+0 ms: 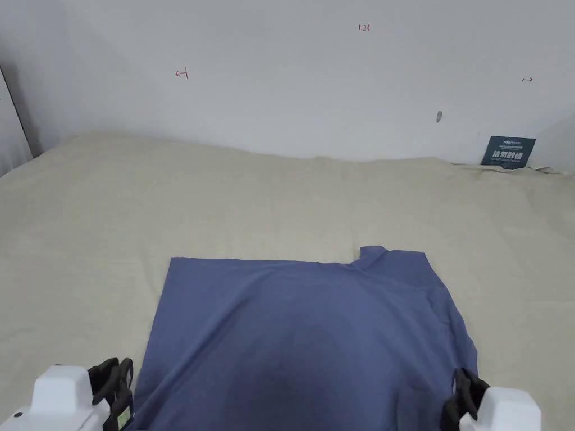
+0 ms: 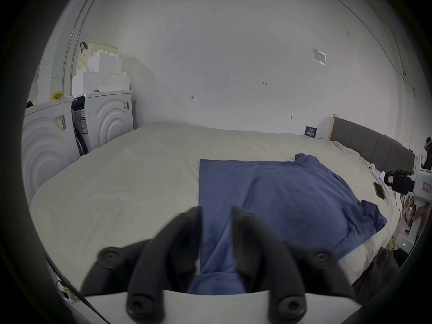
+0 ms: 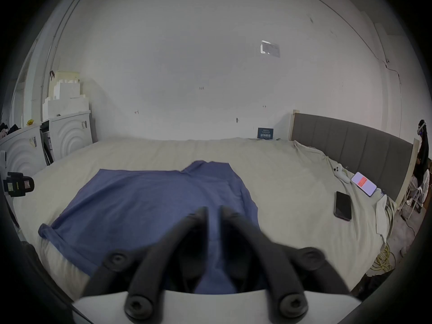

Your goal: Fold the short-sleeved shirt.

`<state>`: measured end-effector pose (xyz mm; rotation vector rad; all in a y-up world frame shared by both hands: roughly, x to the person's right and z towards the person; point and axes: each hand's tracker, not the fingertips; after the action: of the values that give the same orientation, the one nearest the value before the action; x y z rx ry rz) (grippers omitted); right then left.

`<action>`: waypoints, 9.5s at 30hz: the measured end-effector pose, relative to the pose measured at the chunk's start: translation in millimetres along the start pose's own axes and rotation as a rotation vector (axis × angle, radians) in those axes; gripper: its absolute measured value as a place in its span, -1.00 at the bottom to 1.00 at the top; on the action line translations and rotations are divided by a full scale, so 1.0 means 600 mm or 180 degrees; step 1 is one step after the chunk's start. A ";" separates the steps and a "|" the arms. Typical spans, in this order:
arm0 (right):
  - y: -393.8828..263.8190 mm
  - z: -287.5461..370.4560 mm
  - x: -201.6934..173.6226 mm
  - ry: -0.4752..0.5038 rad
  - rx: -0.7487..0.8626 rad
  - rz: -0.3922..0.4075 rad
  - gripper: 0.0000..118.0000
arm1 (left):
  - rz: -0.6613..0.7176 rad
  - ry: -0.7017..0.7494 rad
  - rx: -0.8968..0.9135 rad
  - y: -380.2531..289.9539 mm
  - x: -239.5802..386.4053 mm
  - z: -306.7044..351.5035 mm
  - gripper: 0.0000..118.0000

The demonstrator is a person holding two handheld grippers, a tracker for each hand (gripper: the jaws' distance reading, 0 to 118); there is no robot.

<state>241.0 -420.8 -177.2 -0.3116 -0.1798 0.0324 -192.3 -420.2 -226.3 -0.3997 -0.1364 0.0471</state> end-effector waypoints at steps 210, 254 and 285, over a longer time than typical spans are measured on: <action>-0.025 -0.230 0.095 0.0071 -0.1006 -0.0038 -0.23 | -0.0276 0.0018 -0.1162 0.057 -0.049 -0.179 -0.97; -0.122 -0.048 0.100 0.0037 -0.1850 0.0389 -0.92 | -0.0351 -0.0131 -0.1827 -0.067 -0.080 -0.029 -0.97; -0.012 -0.052 0.003 0.0272 -0.0518 0.0098 -0.97 | -0.0129 0.0043 -0.0643 0.002 -0.040 -0.050 -0.87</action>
<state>248.3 -436.9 -203.7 -0.4773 -0.0930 0.0350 -212.1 -432.5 -257.1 -0.5987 -0.1365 -0.0095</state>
